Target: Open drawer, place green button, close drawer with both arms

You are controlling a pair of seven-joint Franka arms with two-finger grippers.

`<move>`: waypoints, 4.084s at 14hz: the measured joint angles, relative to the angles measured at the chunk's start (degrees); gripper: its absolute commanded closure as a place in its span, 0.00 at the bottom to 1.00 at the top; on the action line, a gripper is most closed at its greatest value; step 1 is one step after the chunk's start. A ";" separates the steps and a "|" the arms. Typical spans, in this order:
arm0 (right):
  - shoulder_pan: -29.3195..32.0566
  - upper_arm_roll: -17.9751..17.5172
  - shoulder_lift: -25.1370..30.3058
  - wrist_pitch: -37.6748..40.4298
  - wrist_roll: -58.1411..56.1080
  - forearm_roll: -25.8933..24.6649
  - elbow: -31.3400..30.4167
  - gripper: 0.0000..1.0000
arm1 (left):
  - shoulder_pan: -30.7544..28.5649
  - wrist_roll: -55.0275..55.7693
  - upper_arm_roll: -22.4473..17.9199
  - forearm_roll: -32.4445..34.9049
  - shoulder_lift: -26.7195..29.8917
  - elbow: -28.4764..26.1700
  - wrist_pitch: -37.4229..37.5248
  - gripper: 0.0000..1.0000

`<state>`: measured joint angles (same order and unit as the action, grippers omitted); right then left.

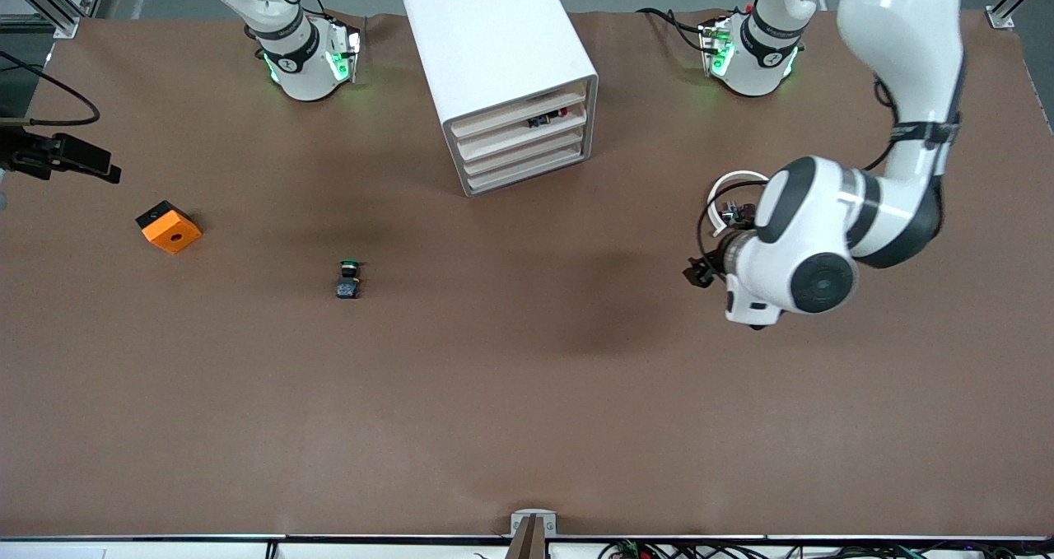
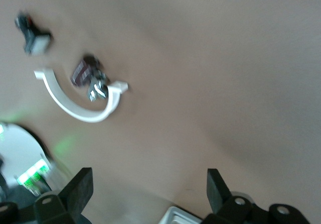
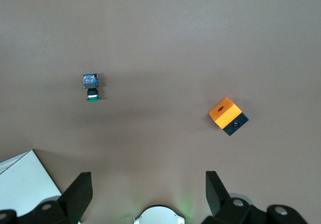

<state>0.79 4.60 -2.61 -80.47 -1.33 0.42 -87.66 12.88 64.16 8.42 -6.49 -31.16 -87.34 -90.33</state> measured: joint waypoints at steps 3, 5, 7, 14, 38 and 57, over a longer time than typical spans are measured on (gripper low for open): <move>0.07 0.10 -2.55 -0.32 -0.01 -0.06 0.02 0.00 | 0.81 9.81 -0.02 -3.18 -4.01 0.11 -1.40 0.00; 0.70 0.29 -4.05 -1.35 -0.03 -0.41 0.02 0.00 | 1.70 19.97 0.01 -5.96 -6.26 0.22 -2.98 0.00; 1.30 0.39 -4.72 -3.57 -0.16 -0.67 0.06 0.00 | 3.79 31.04 0.04 -9.01 -8.46 0.28 -5.75 0.00; -2.12 -0.54 -4.75 -3.67 12.58 -0.64 0.17 0.00 | 6.00 42.22 0.05 -25.44 -12.81 0.42 -7.08 0.00; -18.32 -1.00 -14.02 -59.44 17.55 2.66 -33.81 0.00 | 19.02 62.02 0.20 -40.95 -18.57 0.14 -0.53 0.39; -19.46 -1.00 -24.68 -64.31 16.93 2.72 -33.60 0.32 | 20.26 61.65 0.23 -47.08 -22.18 0.08 1.28 1.00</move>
<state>-18.68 3.60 -27.29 -144.78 15.60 3.14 -121.27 33.15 125.81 8.65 -53.57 -53.33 -87.27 -89.05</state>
